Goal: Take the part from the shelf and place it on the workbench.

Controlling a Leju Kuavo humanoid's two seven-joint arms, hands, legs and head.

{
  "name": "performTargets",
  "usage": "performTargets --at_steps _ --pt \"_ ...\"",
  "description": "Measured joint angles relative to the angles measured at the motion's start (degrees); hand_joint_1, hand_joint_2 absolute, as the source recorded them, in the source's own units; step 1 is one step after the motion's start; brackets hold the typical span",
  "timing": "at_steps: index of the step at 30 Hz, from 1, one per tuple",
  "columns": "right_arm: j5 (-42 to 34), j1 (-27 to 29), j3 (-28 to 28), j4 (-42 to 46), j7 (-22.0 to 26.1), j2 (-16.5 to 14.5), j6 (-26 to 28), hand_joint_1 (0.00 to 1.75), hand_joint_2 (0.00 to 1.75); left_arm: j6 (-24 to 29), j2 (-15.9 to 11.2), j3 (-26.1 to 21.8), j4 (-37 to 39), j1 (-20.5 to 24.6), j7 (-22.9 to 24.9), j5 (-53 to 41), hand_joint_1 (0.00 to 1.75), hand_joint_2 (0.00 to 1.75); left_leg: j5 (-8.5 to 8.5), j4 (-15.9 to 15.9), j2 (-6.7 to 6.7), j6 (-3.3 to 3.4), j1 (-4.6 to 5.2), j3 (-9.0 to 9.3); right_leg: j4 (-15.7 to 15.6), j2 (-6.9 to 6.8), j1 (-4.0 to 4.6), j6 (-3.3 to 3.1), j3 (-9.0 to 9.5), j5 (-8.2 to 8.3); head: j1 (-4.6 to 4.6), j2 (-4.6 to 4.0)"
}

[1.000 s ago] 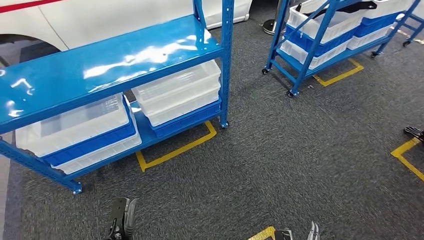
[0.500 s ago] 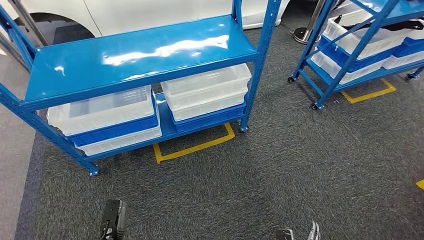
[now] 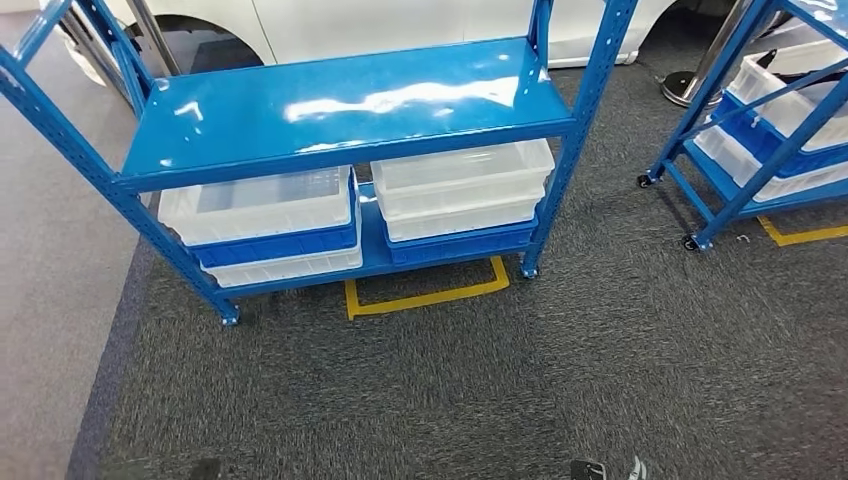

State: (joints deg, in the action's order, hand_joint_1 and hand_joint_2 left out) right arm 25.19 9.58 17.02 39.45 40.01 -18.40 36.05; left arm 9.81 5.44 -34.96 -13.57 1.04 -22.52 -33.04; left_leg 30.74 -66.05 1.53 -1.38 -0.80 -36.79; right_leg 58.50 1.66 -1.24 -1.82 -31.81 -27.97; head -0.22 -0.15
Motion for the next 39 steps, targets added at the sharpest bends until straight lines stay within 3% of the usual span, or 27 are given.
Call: performTargets --at_steps 2,3,4,6,8,10,12,13,15,17,18,19,21,23,25,28,30,32,34,35,37,39 --pt "-5.66 0.92 -1.66 0.55 -0.02 0.1 -4.15 0.0 0.0 0.16 -0.13 -0.61 0.01 0.14 -0.72 0.07 0.0 0.0 2.61 -6.66 -1.02 -0.38 -0.08 -3.2 0.09 -1.07 0.14 -0.11 0.0 -0.16 -0.02 0.0" --pt "-7.51 1.45 -2.19 1.04 -0.02 0.14 -5.73 0.0 0.0 0.3 -0.14 -0.91 0.01 0.04 -1.07 0.08 0.0 0.0 2.46 -7.63 -1.13 -0.47 -0.09 -3.61 0.12 -1.43 0.16 -0.09 0.03 -0.25 -0.01 0.0" --pt "-8.72 1.98 -2.5 1.65 -0.05 0.17 -6.93 0.0 0.0 0.46 -0.15 -1.23 0.01 -0.1 -1.42 0.1 0.0 0.0 1.21 -6.28 -1.17 -0.46 -0.1 -2.84 0.15 -1.66 0.17 -0.02 0.12 -0.34 -0.02 0.0" --pt "-8.81 2.64 -1.9 2.69 -1.14 0.27 -8.4 0.0 0.0 0.93 -0.19 -2.08 0.01 -0.29 -2.05 0.02 0.0 0.0 -2.48 1.55 -1.24 -0.07 -0.09 1.38 0.15 -1.91 0.17 0.25 0.44 -0.53 -0.02 0.0" --pt "-5.97 2.52 1.05 2.64 -4.32 0.61 -9.05 0.0 0.0 1.34 -0.2 -3.12 0.01 -0.3 -2.5 -0.38 0.0 0.0 -4.18 7.57 -1.28 0.58 0.21 4.61 0.14 -2.04 0.31 0.72 0.63 -0.68 -0.02 0.0" --pt "-0.34 1.32 5.98 -0.11 -10.11 1.58 -8.84 0.0 0.0 1.35 -0.23 -3.93 0.01 -0.38 -2.65 -1.37 0.0 0.0 -4.06 8.48 -1.24 1.21 0.54 5.1 -0.08 -2.06 0.4 1.34 0.76 -0.63 -0.02 0.0" --pt "6.62 -0.59 11.01 -6.13 -19.78 3.51 -9.78 0.0 0.0 1.14 -0.29 -4.5 0.02 -0.47 -2.73 -2.99 0.0 0.0 -4.35 8.97 -1.21 1.98 0.29 5.33 0.12 -2.01 0.38 2.01 0.88 -0.95 0.0 0.0" --pt "9.59 -1.29 13.04 -9.43 -24.68 4.57 -10.81 0.0 0.0 1.02 -0.34 -4.74 0.02 -0.46 -2.82 -3.72 0.0 0.0 -4.5 9.25 -1.21 2.42 0.15 5.46 1.32 -1.96 0.37 2.27 0.46 -1.79 0.01 0.0" --pt "12.87 -2.02 15.43 -14.42 -30.16 6.18 -12.89 0.0 0.0 0.93 -0.4 -5.1 0.02 -0.48 -3.03 -4.46 0.0 0.0 -4.61 9.52 -1.25 3.06 0.1 5.62 7.13 -1.84 0.35 2.65 -2.27 -5.05 0.04 0.0" --pt "13.94 -2.47 16.66 -17.88 -31.5 7.12 -13.68 0.0 0.0 0.81 -0.55 -5.35 0.02 -0.57 -3.12 -4.68 0.0 0.0 -4.48 9.45 -1.35 3.34 0.24 5.63 14.34 -1.79 0.35 2.87 -6.15 -7.88 0.05 0.0" --pt "14.11 -2.7 17.1 -19.27 -31.77 7.44 -13.77 0.0 0.0 0.75 -0.61 -5.45 0.02 -0.58 -3.13 -4.76 0.0 0.0 -4.39 9.41 -1.37 3.4 0.32 5.68 16.01 -1.79 0.35 2.91 -7.22 -7.88 0.04 0.0" --pt "14.28 -2.92 17.5 -20.49 -32.07 7.68 -13.96 0.0 0.0 0.68 -0.67 -5.55 0.02 -0.57 -3.17 -4.84 0.0 0.0 -4.28 9.37 -1.35 3.4 0.37 5.81 15.33 -1.79 0.35 2.86 -7.11 -6.63 0.05 0.0" --pt "14.7 -3.33 18.01 -22.26 -32.84 8.0 -15.08 0.0 0.0 0.57 -0.7 -5.81 0.02 -0.54 -3.36 -4.86 0.0 0.0 -3.99 9.24 -1.22 3.24 0.43 6.18 8.55 -1.78 0.38 2.48 -4.05 -2.25 0.05 0.0" --pt "14.63 -3.84 18.62 -23.56 -34.18 8.26 -17.24 0.0 0.0 0.6 -0.73 -6.31 0.02 -0.5 -3.61 -4.89 0.0 0.0 -3.56 8.88 -1.15 2.78 0.67 6.33 2.14 -1.76 0.65 1.9 -1.08 0.21 0.04 0.0" --pt "13.74 -4.59 19.7 -24.47 -36.58 8.39 -19.25 0.0 0.0 0.7 -0.81 -6.68 0.02 -0.43 -3.86 -5.36 0.0 0.0 -3.3 8.72 -1.15 2.18 0.81 6.31 0.47 -1.72 0.98 1.41 -0.41 0.23 0.03 0.0" --pt "13.65 -6.01 21.15 -25.55 -40.73 8.42 -21.23 0.0 0.0 0.64 -0.97 -6.73 0.02 -0.1 -4.43 -6.47 0.0 0.0 -2.35 7.63 -1.17 1.25 0.58 5.96 -0.18 -1.78 0.7 0.5 -0.19 0.6 0.02 0.0" --pt "14.61 -6.75 21.5 -26.02 -41.87 8.51 -21.9 0.0 0.0 0.54 -1.09 -6.87 0.02 0.16 -4.69 -6.6 0.0 0.0 0.78 2.48 -1.2 0.65 0.3 3.63 -0.52 -1.92 0.48 -0.05 -0.12 0.78 0.01 0.0" --pt "15.97 -7.37 21.59 -26.47 -41.85 8.6 -22.62 0.0 0.0 -0.1 -1.12 -7.35 0.02 0.31 -4.83 -6.21 0.0 0.0 4.13 -4.89 -1.22 0.13 0.07 0.1 -0.47 -1.95 0.48 -0.26 -0.21 0.74 0.01 0.0" --pt "17.07 -7.75 21.5 -26.82 -40.85 8.61 -23.05 0.0 0.0 -1.13 -1.03 -7.87 0.02 0.33 -4.79 -5.95 0.0 0.0 3.87 -7.16 -1.24 -0.19 -0.11 -1.11 -0.33 -1.94 0.46 -0.17 -0.17 0.62 0.01 0.0" --pt "17.24 -7.91 21.46 -26.94 -39.95 8.6 -22.89 0.0 0.0 -1.72 -0.99 -8.06 0.02 0.35 -4.69 -5.97 0.0 0.0 2.06 -4.87 -1.27 -0.24 -0.21 -0.08 -0.2 -1.93 0.42 -0.04 -0.09 0.47 0.0 0.0" --pt "17.13 -8.14 21.51 -27.14 -37.47 8.56 -22.15 0.0 0.0 -2.65 -0.86 -8.38 0.03 0.41 -4.34 -6.1 0.0 0.0 -1.75 2.94 -1.43 -0.11 -0.29 3.55 0.11 -1.92 0.44 0.4 0.07 0.06 0.0 0.0" --pt "17.1 -8.26 21.61 -27.26 -34.59 8.51 -21.09 0.0 0.0 -2.95 -0.61 -8.95 0.04 0.45 -3.93 -6.27 0.0 0.0 -3.05 7.74 -1.51 0.44 -0.09 5.66 0.34 -1.92 0.6 0.99 0.04 -0.22 0.02 0.0"
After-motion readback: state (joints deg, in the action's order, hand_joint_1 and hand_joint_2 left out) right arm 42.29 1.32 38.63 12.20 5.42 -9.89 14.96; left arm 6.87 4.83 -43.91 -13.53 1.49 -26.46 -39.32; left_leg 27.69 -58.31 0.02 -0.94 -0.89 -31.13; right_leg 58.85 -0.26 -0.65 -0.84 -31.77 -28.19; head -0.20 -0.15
